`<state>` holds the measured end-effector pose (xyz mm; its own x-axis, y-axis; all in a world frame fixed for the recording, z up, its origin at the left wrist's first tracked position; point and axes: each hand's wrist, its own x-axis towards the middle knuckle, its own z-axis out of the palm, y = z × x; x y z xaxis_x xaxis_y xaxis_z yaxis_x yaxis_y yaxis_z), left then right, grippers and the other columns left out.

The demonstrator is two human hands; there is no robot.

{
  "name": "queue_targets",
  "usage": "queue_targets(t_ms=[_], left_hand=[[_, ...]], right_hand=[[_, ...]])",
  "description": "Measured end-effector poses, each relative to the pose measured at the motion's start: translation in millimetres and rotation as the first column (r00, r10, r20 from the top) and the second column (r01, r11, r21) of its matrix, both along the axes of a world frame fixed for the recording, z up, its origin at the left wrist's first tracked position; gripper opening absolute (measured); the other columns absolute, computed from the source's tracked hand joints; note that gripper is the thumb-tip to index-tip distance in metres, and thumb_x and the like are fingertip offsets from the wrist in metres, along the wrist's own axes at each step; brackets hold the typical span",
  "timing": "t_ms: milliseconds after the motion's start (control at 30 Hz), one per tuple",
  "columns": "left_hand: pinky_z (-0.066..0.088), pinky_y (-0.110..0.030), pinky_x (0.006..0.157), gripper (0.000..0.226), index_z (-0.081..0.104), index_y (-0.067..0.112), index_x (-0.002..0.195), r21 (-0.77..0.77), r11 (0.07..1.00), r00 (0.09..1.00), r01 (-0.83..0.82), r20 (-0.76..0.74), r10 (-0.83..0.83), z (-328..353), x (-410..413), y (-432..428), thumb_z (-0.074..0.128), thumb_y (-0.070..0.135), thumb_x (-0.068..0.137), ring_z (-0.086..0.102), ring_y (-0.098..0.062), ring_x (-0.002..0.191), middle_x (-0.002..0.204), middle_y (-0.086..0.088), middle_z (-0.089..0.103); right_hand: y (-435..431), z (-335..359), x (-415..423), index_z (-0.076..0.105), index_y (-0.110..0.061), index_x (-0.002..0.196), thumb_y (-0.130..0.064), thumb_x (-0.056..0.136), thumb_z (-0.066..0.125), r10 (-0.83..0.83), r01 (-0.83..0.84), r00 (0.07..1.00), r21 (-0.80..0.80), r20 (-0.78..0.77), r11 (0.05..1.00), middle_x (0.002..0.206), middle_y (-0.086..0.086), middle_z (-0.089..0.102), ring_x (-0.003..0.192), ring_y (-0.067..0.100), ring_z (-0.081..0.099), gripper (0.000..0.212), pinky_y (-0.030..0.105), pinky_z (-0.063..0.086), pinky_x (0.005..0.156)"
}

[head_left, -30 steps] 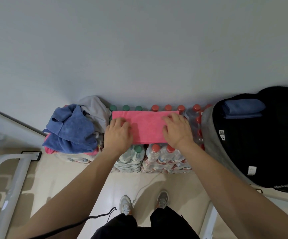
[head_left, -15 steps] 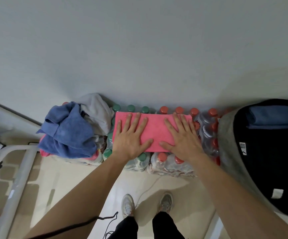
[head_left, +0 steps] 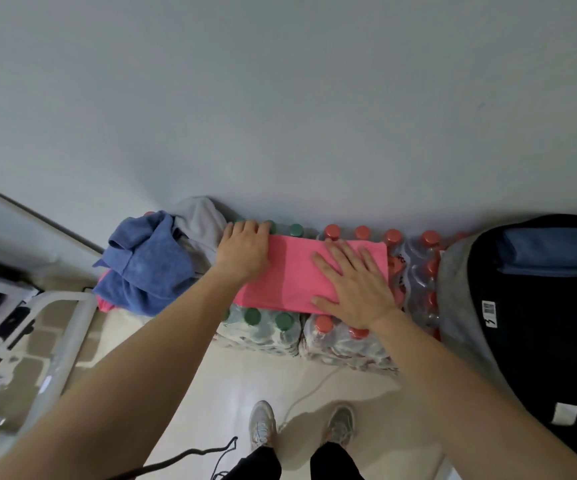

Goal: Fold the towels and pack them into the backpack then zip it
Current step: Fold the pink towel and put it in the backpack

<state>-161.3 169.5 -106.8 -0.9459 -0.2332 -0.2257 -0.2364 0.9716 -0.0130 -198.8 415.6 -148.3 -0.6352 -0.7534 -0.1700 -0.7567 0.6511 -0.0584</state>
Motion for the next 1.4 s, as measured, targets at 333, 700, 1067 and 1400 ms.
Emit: queue_targets(t_ms=[333, 700, 1067, 1400], left_hand=[[0.042, -0.033, 0.065, 0.025, 0.059, 0.015, 0.092, 0.186, 0.944, 0.961, -0.272, 0.095, 0.258, 34, -8, -15, 0.062, 0.036, 0.081, 0.056, -0.023, 0.084, 0.095, -0.004, 0.061], [0.039, -0.03, 0.075, 0.037, 0.06, 0.008, 0.111, 0.558, 0.717, 0.802, -0.417, -0.144, 0.579, 33, 20, 5, 0.064, 0.04, 0.091, 0.057, -0.022, 0.09, 0.099, -0.004, 0.064], [0.039, -0.02, 0.072, 0.028, 0.069, 0.014, 0.104, 0.629, 0.736, 0.836, -0.251, -0.242, 0.492, 79, 4, 63, 0.067, 0.037, 0.088, 0.061, -0.013, 0.082, 0.088, 0.006, 0.066], [0.048, -0.028, 0.064, 0.028, 0.063, 0.019, 0.084, 0.595, 0.793, 0.94, -0.131, -0.18, 0.291, 55, -32, 163, 0.066, 0.047, 0.085, 0.066, -0.019, 0.075, 0.078, 0.0, 0.069]], right_hand=[[-1, 2, -1, 0.005, -0.03, 0.158, -0.085, 0.084, 0.016, -0.007, 0.008, 1.0, -0.067, 0.008, 0.998, 0.166, 0.005, 0.001, 0.153, 0.027, 0.003, 0.093, 0.055, 0.006, 0.121], [-4, 2, 1, 0.001, -0.034, 0.157, -0.087, 0.081, 0.014, -0.037, 0.039, 0.999, -0.081, 0.023, 0.996, 0.166, 0.003, 0.003, 0.153, 0.026, 0.003, 0.094, 0.054, 0.003, 0.121], [-10, 18, 8, 0.003, -0.032, 0.157, -0.081, 0.084, 0.024, -0.11, 0.114, 0.988, -0.039, 0.105, 0.993, 0.166, 0.006, 0.002, 0.152, 0.027, -0.001, 0.09, 0.053, 0.001, 0.121], [78, 19, 56, 0.052, -0.012, 0.135, -0.028, 0.088, 0.052, -0.42, 0.455, 0.89, -0.279, 0.177, 0.846, 0.138, 0.008, 0.05, 0.126, 0.026, 0.044, 0.05, 0.039, 0.041, 0.107]])
